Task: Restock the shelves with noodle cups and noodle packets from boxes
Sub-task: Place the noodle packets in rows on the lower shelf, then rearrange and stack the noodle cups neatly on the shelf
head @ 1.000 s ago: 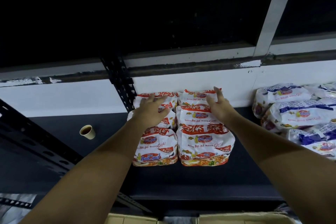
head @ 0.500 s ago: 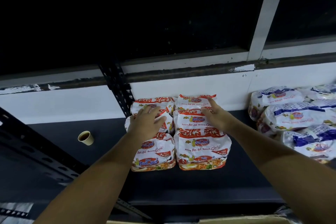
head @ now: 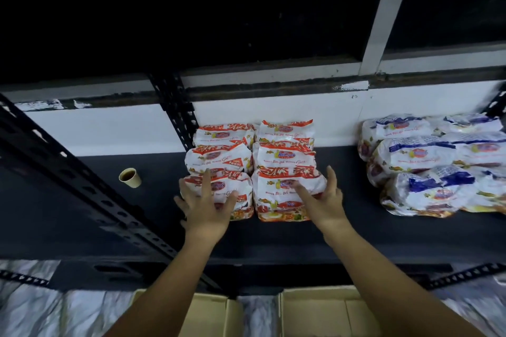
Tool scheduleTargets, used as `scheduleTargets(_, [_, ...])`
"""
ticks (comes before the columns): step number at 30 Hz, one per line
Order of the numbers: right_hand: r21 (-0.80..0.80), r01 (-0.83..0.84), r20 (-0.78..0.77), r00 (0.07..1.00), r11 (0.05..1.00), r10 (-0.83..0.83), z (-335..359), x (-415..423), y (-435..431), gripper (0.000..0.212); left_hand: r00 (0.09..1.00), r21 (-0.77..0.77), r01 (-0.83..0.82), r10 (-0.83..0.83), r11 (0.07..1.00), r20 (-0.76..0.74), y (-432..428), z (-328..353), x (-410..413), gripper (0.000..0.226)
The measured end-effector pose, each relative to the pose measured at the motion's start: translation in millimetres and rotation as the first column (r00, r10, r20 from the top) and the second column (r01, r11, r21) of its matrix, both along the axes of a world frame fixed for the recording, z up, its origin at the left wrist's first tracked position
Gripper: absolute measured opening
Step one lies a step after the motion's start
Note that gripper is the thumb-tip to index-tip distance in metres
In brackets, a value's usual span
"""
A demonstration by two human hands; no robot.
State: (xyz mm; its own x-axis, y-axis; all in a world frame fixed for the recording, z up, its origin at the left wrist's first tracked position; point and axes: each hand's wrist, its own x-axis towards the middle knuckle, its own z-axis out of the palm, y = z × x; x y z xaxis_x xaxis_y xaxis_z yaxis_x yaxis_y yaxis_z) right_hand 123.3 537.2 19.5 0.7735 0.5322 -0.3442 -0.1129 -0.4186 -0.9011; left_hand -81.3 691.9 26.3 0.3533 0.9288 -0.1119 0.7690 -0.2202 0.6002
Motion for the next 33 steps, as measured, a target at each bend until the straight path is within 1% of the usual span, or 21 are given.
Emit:
scheduleTargets(1, [0.068,0.022,-0.094,0.995,0.997,-0.016,-1,-4,0,0.107,0.996,-0.05,-0.006,0.011,0.999,0.084,-1,-5,1,0.091])
scheduleTargets(2, [0.116,0.031,-0.143,0.99,0.993,-0.015,0,-7,1,0.098,0.988,-0.074,0.0,0.011,0.997,0.151,-1,-9,1,0.09])
scheduleTargets(4, [0.154,0.031,-0.154,0.988,0.988,-0.007,-2,-10,4,0.082,0.977,-0.072,0.021,-0.005,0.997,0.215,3,-11,3,0.086])
scheduleTargets(6, [0.18,0.01,-0.158,0.987,0.984,0.019,-7,-11,8,0.076,0.978,-0.063,0.03,-0.016,0.998,0.21,8,-10,3,0.083])
scheduleTargets(9, [0.2,-0.06,-0.173,0.98,0.978,0.095,-9,-11,5,0.077,0.986,-0.074,0.049,-0.037,0.996,0.16,11,-7,-1,0.082])
scheduleTargets(11, [0.198,-0.143,-0.145,0.974,0.97,0.173,-4,-10,-4,0.075,0.989,-0.061,0.071,-0.063,0.996,0.132,11,-6,-7,0.081])
scheduleTargets(13, [0.174,-0.228,-0.081,0.966,0.958,0.244,3,-9,-16,0.069,0.993,-0.026,0.089,-0.087,0.996,0.084,8,-3,-11,0.079])
scheduleTargets(15, [0.088,-0.288,0.041,0.958,0.954,0.285,7,-9,-30,0.068,0.996,0.008,0.091,-0.091,0.996,-0.012,0,2,-14,0.079])
scheduleTargets(17, [-0.082,-0.332,0.22,0.914,0.94,0.342,6,-12,-47,0.073,0.988,0.099,0.124,-0.114,0.987,-0.1,-14,7,-18,0.077])
scheduleTargets(19, [-0.24,-0.35,0.394,0.818,0.906,0.42,6,-18,-63,0.07,0.977,0.207,0.204,-0.184,0.957,-0.112,-28,10,-21,0.072])
scheduleTargets(21, [-0.368,-0.37,0.49,0.702,0.853,0.516,11,-25,-78,0.068,0.954,0.275,0.3,-0.281,0.913,-0.107,-44,14,-21,0.069])
scheduleTargets(23, [-0.499,-0.371,0.517,0.598,0.783,0.613,17,-31,-92,0.075,0.923,0.304,0.385,-0.373,0.872,-0.098,-61,13,-18,0.068])
scheduleTargets(25, [-0.568,-0.358,0.53,0.53,0.741,0.662,20,-37,-103,0.078,0.883,0.277,0.468,-0.457,0.839,-0.106,-81,13,-13,0.064])
scheduleTargets(27, [-0.609,-0.348,0.524,0.498,0.712,0.691,26,-42,-114,0.069,0.838,0.237,0.544,-0.534,0.805,-0.111,-100,11,-8,0.061])
scheduleTargets(29, [-0.634,-0.344,0.506,0.492,0.693,0.708,30,-46,-125,0.061,0.793,0.177,0.61,-0.596,0.773,-0.13,-117,11,-2,0.061])
scheduleTargets(33, [-0.707,-0.33,0.447,0.476,0.626,0.757,33,-49,-149,0.06,0.712,0.059,0.695,-0.676,0.716,-0.188,-142,14,10,0.062])
